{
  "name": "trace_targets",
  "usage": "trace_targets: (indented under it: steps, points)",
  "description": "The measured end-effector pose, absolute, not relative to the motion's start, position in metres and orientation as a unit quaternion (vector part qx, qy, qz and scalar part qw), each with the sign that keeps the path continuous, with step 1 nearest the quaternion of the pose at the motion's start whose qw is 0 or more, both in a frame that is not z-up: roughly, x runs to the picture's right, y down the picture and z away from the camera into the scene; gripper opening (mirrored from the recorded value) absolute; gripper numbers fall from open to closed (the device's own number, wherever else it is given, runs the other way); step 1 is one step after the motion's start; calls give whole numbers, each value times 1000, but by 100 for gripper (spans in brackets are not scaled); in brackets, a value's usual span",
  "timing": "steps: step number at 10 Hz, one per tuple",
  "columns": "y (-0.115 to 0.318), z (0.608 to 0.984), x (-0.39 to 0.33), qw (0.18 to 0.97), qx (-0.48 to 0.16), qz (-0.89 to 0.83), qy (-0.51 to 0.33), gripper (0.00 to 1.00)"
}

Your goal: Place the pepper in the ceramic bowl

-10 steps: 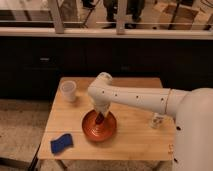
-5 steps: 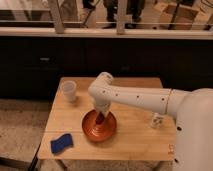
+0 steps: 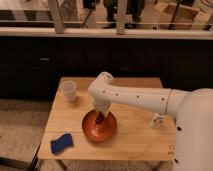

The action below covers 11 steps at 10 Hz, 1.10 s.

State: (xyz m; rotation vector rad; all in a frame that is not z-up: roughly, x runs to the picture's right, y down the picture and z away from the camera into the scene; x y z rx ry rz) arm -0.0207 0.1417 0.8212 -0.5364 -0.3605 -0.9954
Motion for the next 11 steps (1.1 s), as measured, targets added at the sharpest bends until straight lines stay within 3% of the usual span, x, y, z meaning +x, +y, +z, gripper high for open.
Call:
trace_targets:
  steps: [2, 3, 7, 11]
  points:
    - [142, 820, -21, 829, -252, -469, -170, 37]
    - [142, 820, -22, 829, -252, -470, -171, 40]
    - [142, 819, -22, 828, -253, -469, -172, 17]
    - [142, 819, -20, 828, -255, -470, -172, 36]
